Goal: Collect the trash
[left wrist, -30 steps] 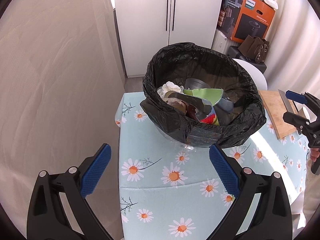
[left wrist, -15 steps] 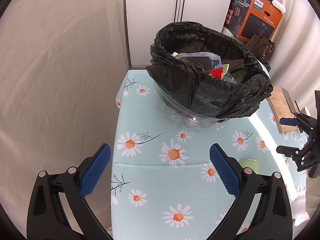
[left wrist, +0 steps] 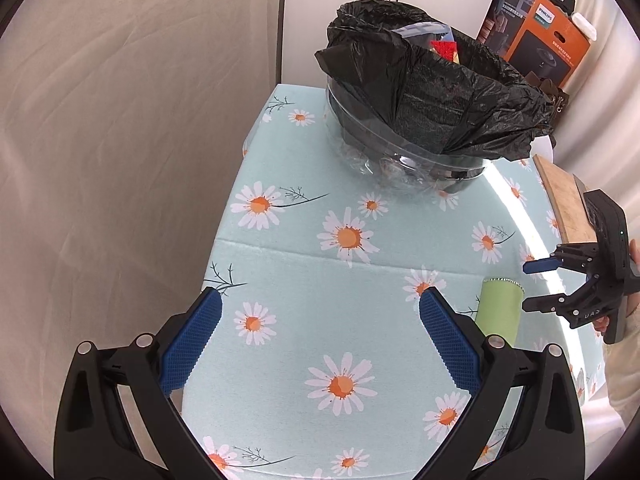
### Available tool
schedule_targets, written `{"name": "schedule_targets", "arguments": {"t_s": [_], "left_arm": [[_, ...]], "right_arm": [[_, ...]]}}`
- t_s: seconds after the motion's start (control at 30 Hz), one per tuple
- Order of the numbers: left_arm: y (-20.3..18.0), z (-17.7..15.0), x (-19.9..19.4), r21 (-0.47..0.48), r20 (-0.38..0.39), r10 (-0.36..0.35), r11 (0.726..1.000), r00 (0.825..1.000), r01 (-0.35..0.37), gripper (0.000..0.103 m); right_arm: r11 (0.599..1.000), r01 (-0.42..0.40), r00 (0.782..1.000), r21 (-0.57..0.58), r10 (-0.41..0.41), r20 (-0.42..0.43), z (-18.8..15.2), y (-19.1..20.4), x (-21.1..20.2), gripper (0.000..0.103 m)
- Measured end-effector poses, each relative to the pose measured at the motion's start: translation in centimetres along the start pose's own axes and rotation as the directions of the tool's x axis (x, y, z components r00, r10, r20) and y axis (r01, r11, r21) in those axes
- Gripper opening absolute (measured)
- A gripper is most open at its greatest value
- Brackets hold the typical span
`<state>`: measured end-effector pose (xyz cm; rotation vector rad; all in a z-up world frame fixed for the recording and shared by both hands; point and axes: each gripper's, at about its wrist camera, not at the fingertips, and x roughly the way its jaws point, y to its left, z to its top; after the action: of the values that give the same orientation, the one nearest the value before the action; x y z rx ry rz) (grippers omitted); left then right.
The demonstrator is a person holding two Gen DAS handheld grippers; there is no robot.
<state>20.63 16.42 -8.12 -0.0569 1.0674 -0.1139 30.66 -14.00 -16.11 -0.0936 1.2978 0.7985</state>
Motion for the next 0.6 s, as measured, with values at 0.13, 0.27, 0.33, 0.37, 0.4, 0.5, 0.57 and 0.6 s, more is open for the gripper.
{"name": "schedule_targets", "arguments": {"t_s": [0.13, 0.27, 0.33, 0.37, 0.4, 0.5, 0.57, 0.6], "left_arm": [[-0.9, -1.4, 0.6, 0.016, -0.028, -0.007, 1.0, 1.0, 0.007, 0.097], [-1.7, -2.6, 1.5, 0.018, -0.058, -0.019, 1.0, 0.998, 0.02, 0.097], [-2.3, -3.2, 2.0, 0.03, -0.066, -0.029, 0.999, 0.997, 0.031, 0.097], [-2.7, -3.5, 2.2, 0.039, -0.071, -0.041, 0.998, 0.997, 0.044, 0.097], [-3.1, -3.7, 2.4, 0.048, -0.078, -0.054, 0.997, 0.995, 0.058, 0.097], [-4.6, -4.4, 3.5, 0.076, -0.112, -0.094, 0.992, 0.989, 0.103, 0.097], [-5.9, -5.0, 4.2, 0.108, -0.127, -0.123, 0.985, 0.984, 0.137, 0.097], [-6.5, -5.3, 4.5, 0.123, -0.137, -0.144, 0.979, 0.98, 0.161, 0.097]], "right_arm": [[0.993, -0.118, 0.993, 0.025, 0.118, -0.026, -0.3, -0.6, 1.0, 0.047], [0.955, -0.288, 0.957, 0.067, 0.289, -0.007, -0.5, -1.2, 1.3, 0.015], [0.941, -0.329, 0.944, 0.08, 0.329, 0.015, -0.5, -1.5, 1.0, 0.012], [0.936, -0.342, 0.94, 0.083, 0.342, 0.023, -0.5, -1.5, 0.8, 0.01], [0.931, -0.354, 0.935, 0.084, 0.353, 0.03, -0.5, -1.5, 0.7, 0.009], [0.921, -0.384, 0.923, 0.074, 0.381, 0.053, -0.3, -1.0, 0.1, 0.006], [0.921, -0.384, 0.923, 0.065, 0.38, 0.063, -0.2, -0.6, -0.4, 0.006], [0.922, -0.382, 0.923, 0.061, 0.378, 0.065, -0.1, -0.4, -0.6, 0.005]]}}
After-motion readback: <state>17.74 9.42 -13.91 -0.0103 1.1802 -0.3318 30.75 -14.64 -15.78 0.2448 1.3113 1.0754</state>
